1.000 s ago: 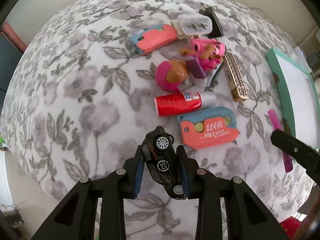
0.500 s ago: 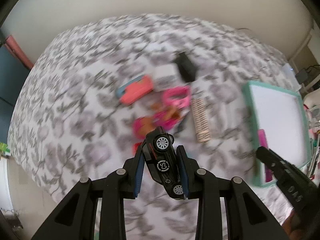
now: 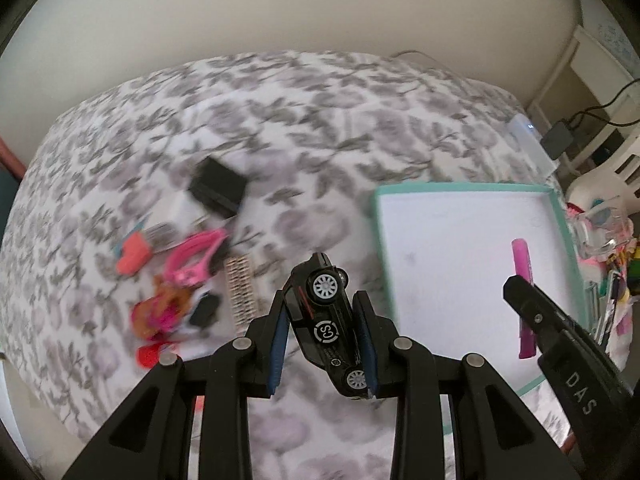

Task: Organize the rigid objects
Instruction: 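Carry the black car and pink lighter over the white box with both tools, then open the right tool to drop the lighter while the left tool releases the car in the box, then move both open tools back toward the pile of toys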

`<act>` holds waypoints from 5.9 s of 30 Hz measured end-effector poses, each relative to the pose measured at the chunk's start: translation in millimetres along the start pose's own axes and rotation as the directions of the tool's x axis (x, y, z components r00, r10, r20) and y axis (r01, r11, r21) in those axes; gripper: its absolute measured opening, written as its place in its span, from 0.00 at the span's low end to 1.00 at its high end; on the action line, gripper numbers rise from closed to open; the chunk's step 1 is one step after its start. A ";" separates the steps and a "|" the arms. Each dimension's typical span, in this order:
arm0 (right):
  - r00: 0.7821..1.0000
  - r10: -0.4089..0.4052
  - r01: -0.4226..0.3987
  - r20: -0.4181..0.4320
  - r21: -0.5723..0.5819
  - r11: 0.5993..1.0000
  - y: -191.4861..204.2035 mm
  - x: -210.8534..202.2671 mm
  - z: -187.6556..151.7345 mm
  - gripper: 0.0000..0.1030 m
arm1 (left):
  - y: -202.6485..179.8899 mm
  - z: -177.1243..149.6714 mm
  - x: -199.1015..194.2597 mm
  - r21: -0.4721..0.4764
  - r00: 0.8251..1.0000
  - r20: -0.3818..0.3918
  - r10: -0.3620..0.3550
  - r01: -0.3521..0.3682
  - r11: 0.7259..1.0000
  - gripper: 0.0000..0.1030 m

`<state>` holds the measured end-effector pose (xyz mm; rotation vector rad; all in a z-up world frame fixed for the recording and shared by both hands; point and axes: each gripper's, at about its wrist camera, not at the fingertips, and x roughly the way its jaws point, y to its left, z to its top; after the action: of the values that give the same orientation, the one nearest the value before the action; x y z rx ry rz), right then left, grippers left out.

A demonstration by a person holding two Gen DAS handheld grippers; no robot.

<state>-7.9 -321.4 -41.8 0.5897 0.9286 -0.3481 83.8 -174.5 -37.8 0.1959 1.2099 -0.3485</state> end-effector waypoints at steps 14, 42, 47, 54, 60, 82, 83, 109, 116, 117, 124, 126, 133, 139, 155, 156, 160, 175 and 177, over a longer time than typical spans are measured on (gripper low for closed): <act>0.995 -0.104 0.104 -0.014 0.048 0.993 -50.3 24.2 16.5 0.21 | -68.1 13.7 51.8 0.079 0.995 -0.026 -0.093 0.095 0.992 0.32; 0.984 -0.171 0.172 -0.042 0.021 0.985 -59.9 45.5 20.5 0.21 | -98.1 -2.4 83.1 0.183 0.998 0.033 -0.049 0.042 0.982 0.33; 0.983 -0.174 0.174 -0.055 0.009 0.985 -58.8 49.0 19.2 0.21 | -93.5 -2.3 84.3 0.161 0.999 0.028 -0.043 0.038 0.986 0.33; 0.982 -0.174 0.173 -0.069 -0.016 0.985 -54.6 53.5 17.8 0.21 | -73.1 -2.1 86.2 0.118 0.999 0.027 -0.030 0.026 0.993 0.33; 0.981 -0.175 0.172 -0.080 -0.039 0.984 -50.2 56.8 16.0 0.21 | -64.9 -2.9 86.8 0.128 0.999 0.024 -0.036 0.033 0.991 0.34; 0.976 -0.209 0.206 -0.054 -0.065 0.976 -47.3 49.8 15.7 0.22 | -62.1 -5.5 79.7 0.094 0.993 -0.016 -0.118 0.119 0.989 0.47; 0.977 -0.208 0.205 -0.050 -0.067 0.977 -46.9 48.6 15.6 0.22 | -63.0 -5.9 78.2 0.096 0.992 -0.013 -0.123 0.124 0.988 0.51; 0.979 -0.206 0.206 0.010 -0.069 0.976 -32.5 18.2 4.2 0.25 | -2.9 -4.8 35.5 -0.116 0.993 0.104 -0.046 0.059 0.991 0.85; 0.972 -0.235 0.232 -0.005 -0.126 0.964 -19.7 23.2 -7.6 0.53 | 18.2 -11.6 32.2 -0.177 0.994 0.110 -0.002 0.022 0.984 0.91; 0.971 -0.239 0.237 -0.002 -0.132 0.962 -18.2 22.7 -9.2 0.57 | 19.9 -12.4 31.6 -0.179 0.994 0.111 0.004 0.016 0.984 0.91; 0.973 -0.232 0.229 -0.004 -0.146 0.962 -10.7 20.5 -16.7 0.72 | 32.5 -19.2 23.6 -0.215 0.992 0.119 0.036 -0.010 0.977 1.00; 0.975 -0.224 0.220 -0.005 -0.151 0.964 -7.9 19.6 -19.2 0.77 | 36.6 -21.0 19.2 -0.229 0.991 0.126 0.042 -0.012 0.973 1.00; 0.980 -0.198 0.196 0.002 -0.158 0.968 1.1 15.5 -25.5 1.00 | 54.7 -26.6 7.2 -0.277 0.989 0.133 0.061 -0.022 0.961 1.00; 0.989 -0.143 0.145 0.021 -0.149 0.978 9.8 8.3 -27.5 1.00 | 74.3 -27.4 -3.3 -0.319 0.983 0.144 0.116 -0.064 0.945 1.00; 0.997 0.038 -0.021 0.072 -0.215 0.976 79.5 -13.1 -35.3 1.00 | 162.1 -35.4 -50.8 -0.455 0.955 0.199 0.218 -0.107 0.884 1.00; 0.997 0.058 -0.043 0.060 -0.222 0.974 85.7 -12.2 -37.1 1.00 | 168.5 -37.2 -52.5 -0.461 0.953 0.197 0.230 -0.117 0.880 1.00; 0.995 0.097 -0.096 -0.012 -0.264 0.960 111.1 1.3 -48.5 1.00 | 194.2 -48.0 -49.7 -0.502 0.955 0.159 0.249 -0.139 0.853 1.00; 0.955 0.049 -0.168 -0.292 -0.399 0.901 176.3 72.9 -116.5 1.00 | 239.3 -90.1 31.0 -0.516 0.962 -0.193 0.193 -0.267 0.814 1.00; 0.950 0.036 -0.169 -0.311 -0.410 0.896 180.4 79.6 -122.2 1.00 | 246.0 -95.4 36.1 -0.529 0.956 -0.219 0.194 -0.283 0.800 1.00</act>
<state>51.9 -106.5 -105.5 0.2792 1.2161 0.0538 100.9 80.3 -113.7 -0.1367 1.3731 0.2574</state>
